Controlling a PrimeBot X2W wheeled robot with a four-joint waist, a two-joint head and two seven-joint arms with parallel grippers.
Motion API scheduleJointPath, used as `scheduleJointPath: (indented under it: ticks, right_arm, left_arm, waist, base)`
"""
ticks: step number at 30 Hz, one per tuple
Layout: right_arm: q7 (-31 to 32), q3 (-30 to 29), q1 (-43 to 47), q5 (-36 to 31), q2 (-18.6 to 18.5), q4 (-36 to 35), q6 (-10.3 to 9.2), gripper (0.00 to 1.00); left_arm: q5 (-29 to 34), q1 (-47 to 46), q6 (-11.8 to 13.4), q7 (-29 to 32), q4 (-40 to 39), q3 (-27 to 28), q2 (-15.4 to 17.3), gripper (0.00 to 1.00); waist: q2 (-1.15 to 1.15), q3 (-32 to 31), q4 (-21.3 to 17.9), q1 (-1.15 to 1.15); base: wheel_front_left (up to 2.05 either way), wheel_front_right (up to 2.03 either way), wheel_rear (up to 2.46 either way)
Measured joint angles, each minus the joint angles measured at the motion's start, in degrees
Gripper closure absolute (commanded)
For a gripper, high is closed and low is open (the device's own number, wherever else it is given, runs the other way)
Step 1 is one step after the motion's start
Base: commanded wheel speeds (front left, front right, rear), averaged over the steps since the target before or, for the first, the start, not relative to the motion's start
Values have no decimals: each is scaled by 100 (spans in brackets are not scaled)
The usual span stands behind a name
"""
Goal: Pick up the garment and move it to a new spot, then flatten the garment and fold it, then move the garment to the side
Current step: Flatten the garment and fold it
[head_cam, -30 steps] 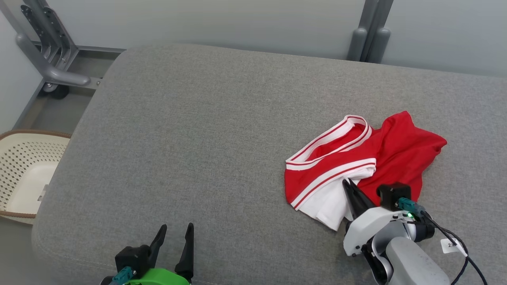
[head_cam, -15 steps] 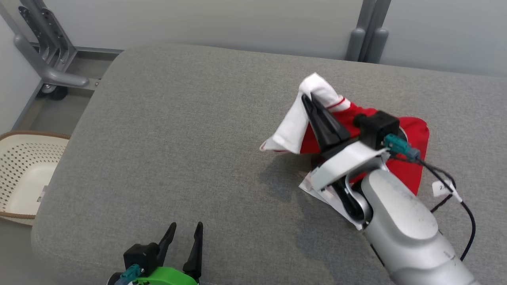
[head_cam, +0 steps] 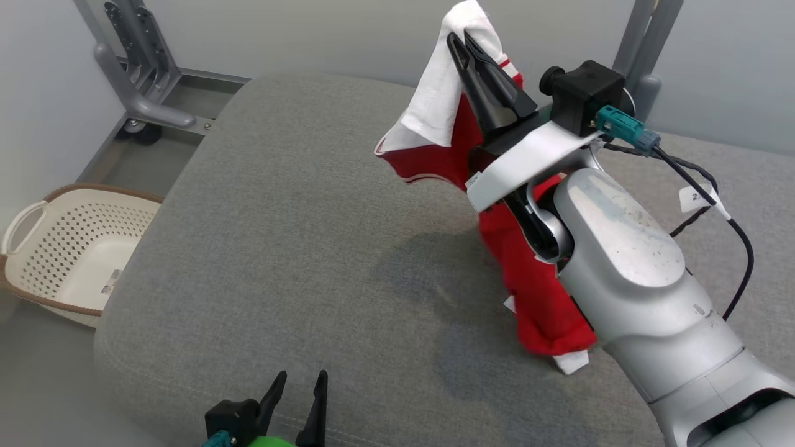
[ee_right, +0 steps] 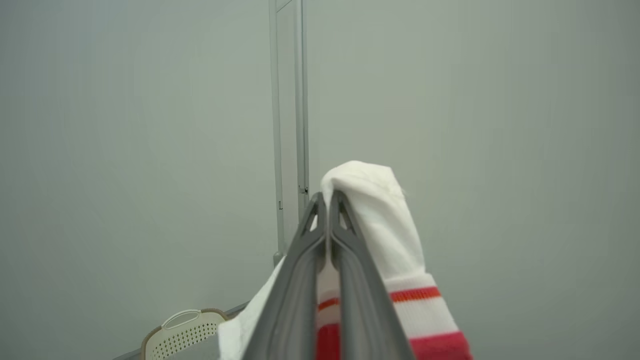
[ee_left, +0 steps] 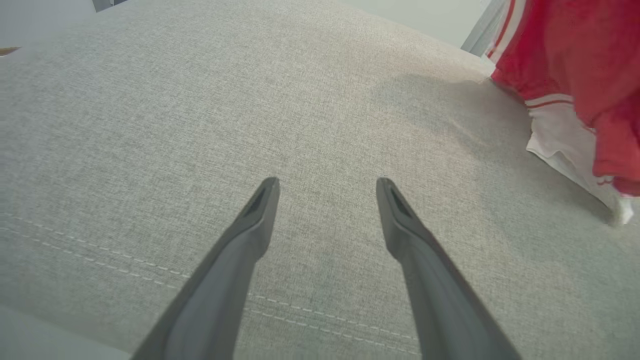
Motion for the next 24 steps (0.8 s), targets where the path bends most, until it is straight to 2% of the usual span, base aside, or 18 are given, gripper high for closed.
scheduleJointPath:
  ticks: [6, 14, 17, 24]
  right_arm:
    - [0, 11, -384, -16, 31, 359, 0, 100]
    - [0, -466, -694, -34, 35, 204, 0, 100]
    - [0, -659, -655, -97, -80, 263, 0, 100]
    - [0, -1224, 79, -192, -688, 402, 0, 100]
  left_arm:
    - [-120, -3, -3, 0, 8, -325, -1, 0]
    - [-136, 121, 59, 0, -2, -342, -2, 0]
    - [-137, 139, 67, 0, -20, -287, -1, 0]
    - [-214, 137, 67, 1, -77, -343, -1, 0]
  waist:
    - [0, -32, 320, 0]
    - [0, -59, 690, 0]
    - [0, -70, 655, 0]
    - [0, -35, 371, 0]
  base:
    - [0, 0, 0]
    - [0, 0, 0]
    - [0, 0, 0]
    - [0, 0, 0]
